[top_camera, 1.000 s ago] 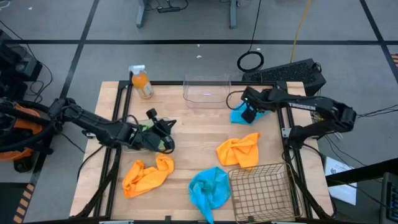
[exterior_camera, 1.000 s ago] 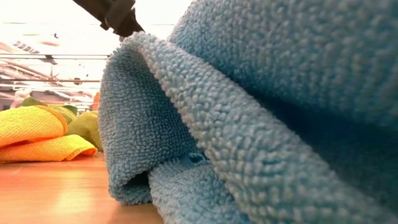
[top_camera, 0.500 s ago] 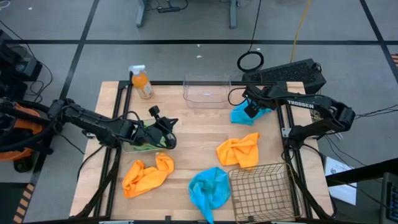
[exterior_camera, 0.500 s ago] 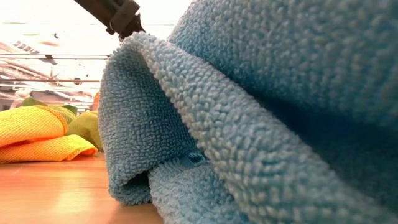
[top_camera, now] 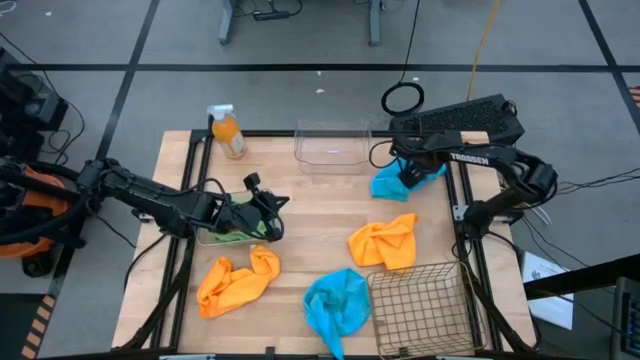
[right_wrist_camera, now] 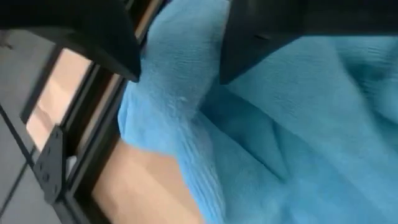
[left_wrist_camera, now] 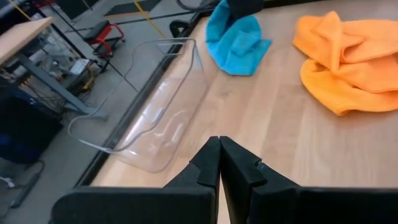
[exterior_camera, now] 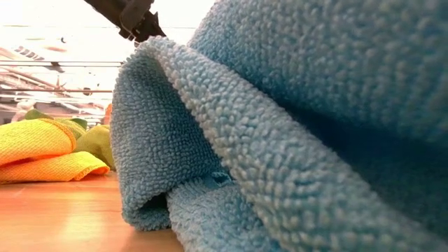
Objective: Sort microfiber towel by color & place in baskets
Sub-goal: Put the top blue microfiber towel into the wire basket
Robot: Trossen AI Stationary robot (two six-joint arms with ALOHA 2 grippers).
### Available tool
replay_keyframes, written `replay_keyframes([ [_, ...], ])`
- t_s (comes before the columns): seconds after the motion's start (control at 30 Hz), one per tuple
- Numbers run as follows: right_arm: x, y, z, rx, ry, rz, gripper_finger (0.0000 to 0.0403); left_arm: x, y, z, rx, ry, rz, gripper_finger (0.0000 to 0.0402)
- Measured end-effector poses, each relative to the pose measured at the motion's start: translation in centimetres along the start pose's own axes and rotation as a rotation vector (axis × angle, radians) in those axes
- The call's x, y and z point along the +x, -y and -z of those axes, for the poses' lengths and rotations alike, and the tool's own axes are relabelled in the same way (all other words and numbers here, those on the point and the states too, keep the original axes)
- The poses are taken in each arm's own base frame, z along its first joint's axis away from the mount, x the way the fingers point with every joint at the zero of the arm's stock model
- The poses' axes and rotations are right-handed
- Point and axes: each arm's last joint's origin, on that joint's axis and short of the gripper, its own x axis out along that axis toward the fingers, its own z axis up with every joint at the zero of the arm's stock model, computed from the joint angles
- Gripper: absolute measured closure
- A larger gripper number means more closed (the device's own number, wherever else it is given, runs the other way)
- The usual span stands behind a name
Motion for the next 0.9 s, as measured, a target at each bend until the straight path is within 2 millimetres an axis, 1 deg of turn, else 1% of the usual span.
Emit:
replay_keyframes([
  [0.1, 0.3, -0.1, 0.2, -0.032, -0.037, 0.010, 0.0290, 0.0, 0.0, 0.0, -0.016, -0.001, 0.004, 0.0388],
  [0.2, 0.1, -0.1, 0.3, -0.043, -0.031, 0.006, 0.0364, 0.0, 0.0, 0.0, -0.016, -0.002, 0.004, 0.0388],
  [0.23, -0.1, 0.0, 0.3, -0.043, -0.023, 0.002, 0.0382, 0.0, 0.0, 0.0, -0.019, -0.002, 0.004, 0.0388],
  [0.27, -0.4, 0.1, 0.4, -0.044, -0.013, -0.001, 0.0392, 0.0, 0.0, 0.0, -0.025, -0.002, 0.004, 0.0388],
  [0.3, -0.6, 0.2, 0.5, -0.042, -0.004, -0.005, 0.0393, 0.0, 0.0, 0.0, -0.035, -0.002, 0.005, 0.0388],
  [0.43, -2.2, 1.1, 0.8, 0.004, 0.019, -0.027, 0.0374, 0.0, 0.0, 0.0, -0.042, -0.002, 0.005, 0.0388],
  [0.57, -4.4, 1.7, 1.0, 0.045, 0.070, -0.140, 0.0368, 0.0, 0.1, 0.0, -0.059, -0.004, 0.019, 0.0388],
  [0.73, -6.5, 1.2, 1.4, 0.039, 0.140, -0.306, 0.0371, 0.0, 0.1, 0.0, -0.060, -0.003, 0.022, 0.0388],
  [0.9, -7.3, 0.1, 1.5, 0.013, 0.183, -0.373, 0.0372, -0.1, 0.2, 0.0, -0.064, -0.002, 0.024, 0.0388],
])
